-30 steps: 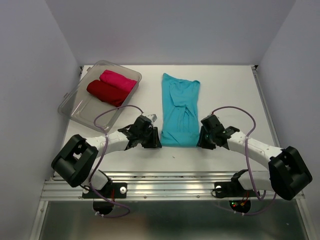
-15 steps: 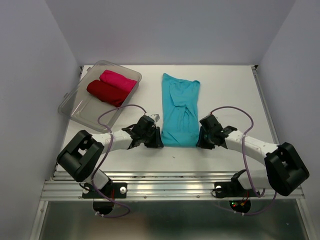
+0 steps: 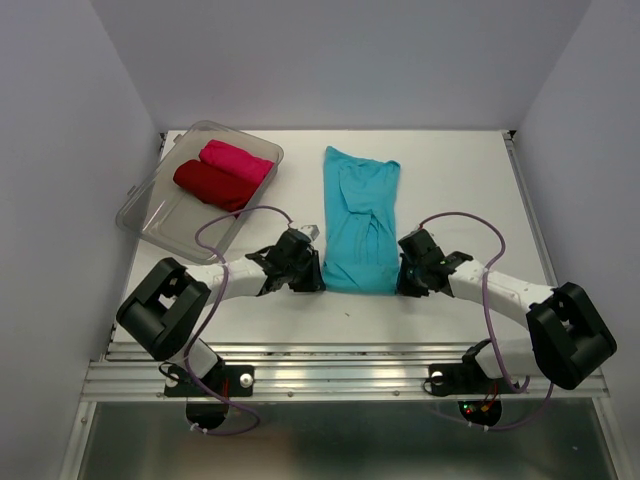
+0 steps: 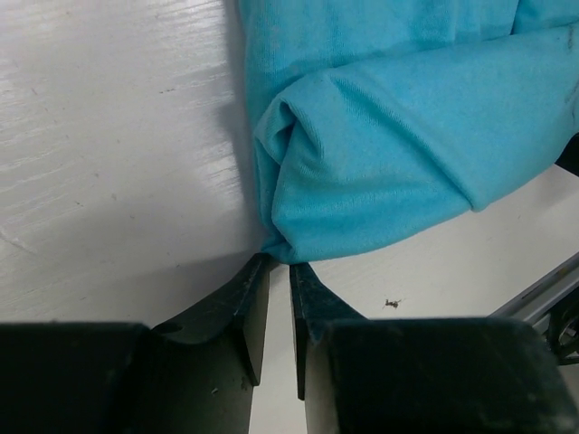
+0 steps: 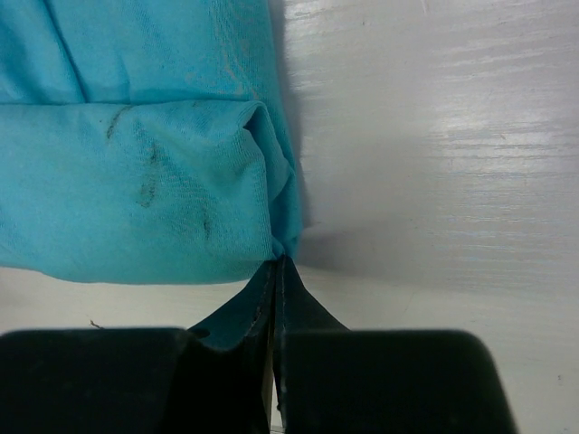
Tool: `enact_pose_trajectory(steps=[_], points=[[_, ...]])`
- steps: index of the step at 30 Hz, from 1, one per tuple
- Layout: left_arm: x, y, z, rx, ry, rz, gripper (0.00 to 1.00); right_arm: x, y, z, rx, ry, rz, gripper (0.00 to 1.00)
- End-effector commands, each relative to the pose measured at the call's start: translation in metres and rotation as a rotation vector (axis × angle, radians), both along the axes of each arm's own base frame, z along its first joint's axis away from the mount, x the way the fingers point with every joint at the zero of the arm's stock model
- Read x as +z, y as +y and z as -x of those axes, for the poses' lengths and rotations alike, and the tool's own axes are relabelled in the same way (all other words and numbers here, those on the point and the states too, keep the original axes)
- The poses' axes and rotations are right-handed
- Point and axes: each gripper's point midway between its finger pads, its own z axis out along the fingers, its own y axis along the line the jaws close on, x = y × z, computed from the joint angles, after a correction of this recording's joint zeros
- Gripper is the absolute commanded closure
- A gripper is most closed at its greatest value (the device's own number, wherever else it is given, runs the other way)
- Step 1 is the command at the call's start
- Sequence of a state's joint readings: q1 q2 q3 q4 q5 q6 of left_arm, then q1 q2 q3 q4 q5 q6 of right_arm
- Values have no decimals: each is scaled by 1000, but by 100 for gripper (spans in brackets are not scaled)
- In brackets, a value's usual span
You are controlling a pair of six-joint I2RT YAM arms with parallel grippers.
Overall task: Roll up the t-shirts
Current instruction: Roll the T-shirt to the center of the board.
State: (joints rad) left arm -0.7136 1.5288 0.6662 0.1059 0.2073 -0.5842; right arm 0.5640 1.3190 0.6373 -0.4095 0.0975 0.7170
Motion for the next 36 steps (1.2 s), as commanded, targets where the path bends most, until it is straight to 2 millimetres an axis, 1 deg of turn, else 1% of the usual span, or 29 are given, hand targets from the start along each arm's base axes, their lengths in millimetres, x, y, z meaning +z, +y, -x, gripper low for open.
enact_pose_trajectory(steps=[1, 2, 5, 12, 16, 19, 20, 21, 28, 36], points=[[20, -4, -14, 12, -76, 6, 71, 10, 3, -14, -4, -60, -8, 99], [20, -4, -13, 7, -77, 8, 66, 11, 3, -14, -3, -61, -8, 99], [22, -8, -12, -11, -76, 26, 60, 10, 3, -14, -3, -61, -6, 99], [24, -15, -8, -54, -81, 50, 59, 11, 4, -16, -10, -61, -10, 99], [22, -16, -7, -57, -77, 49, 66, 12, 4, -16, -11, -63, -10, 99], [24, -17, -8, -52, -77, 56, 78, 13, 3, -16, -12, -66, -8, 99], [26, -18, -9, -48, -79, 62, 92, 14, 3, -16, -12, -64, -8, 99], [30, -19, -9, -47, -85, 71, 100, 15, 3, -16, -14, -67, -6, 99], [65, -27, -17, -36, -129, 125, 100, 32, 0, -23, -28, -107, 3, 99], [83, -34, -31, -22, -152, 149, 100, 56, 0, -40, -44, -172, 23, 99]])
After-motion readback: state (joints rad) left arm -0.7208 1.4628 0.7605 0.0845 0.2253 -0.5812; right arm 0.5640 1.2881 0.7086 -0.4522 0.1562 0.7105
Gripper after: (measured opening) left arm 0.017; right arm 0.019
